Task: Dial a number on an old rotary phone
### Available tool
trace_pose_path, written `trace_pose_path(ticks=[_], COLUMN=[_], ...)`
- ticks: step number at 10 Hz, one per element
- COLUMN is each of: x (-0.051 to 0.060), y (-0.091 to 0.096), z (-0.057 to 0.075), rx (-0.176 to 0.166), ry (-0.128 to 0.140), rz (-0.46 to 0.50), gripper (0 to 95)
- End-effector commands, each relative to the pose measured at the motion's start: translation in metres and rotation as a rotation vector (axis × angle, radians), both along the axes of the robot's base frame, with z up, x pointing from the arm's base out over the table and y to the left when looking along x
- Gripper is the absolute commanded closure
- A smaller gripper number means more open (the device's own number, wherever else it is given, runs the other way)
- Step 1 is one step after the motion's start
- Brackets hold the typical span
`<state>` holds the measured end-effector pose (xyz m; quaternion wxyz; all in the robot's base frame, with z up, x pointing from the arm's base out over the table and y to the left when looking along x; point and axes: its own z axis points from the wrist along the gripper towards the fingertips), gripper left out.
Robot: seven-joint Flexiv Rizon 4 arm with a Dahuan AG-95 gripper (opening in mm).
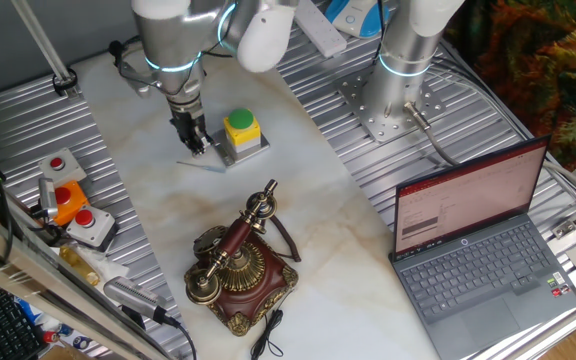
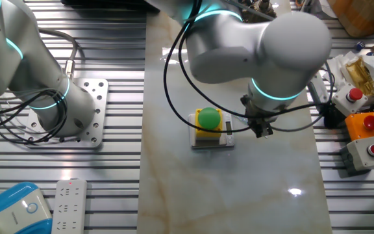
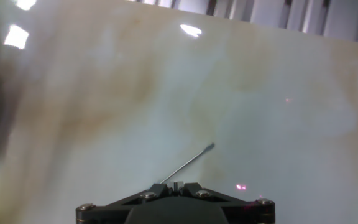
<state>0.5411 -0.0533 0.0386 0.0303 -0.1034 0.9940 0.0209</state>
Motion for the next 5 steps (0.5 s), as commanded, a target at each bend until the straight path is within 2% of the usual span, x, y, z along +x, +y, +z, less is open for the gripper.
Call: trace_pose_path(ticks=[1,5], x=[-0.0015,-0.0015], y=[-0.0012,-0.0012], z=[0.0013,0.0013], rx=[-0.019,-0.018], ry=[0.003,0.01], rz=[-0.053,-0.126], gripper=[95.0,95.0])
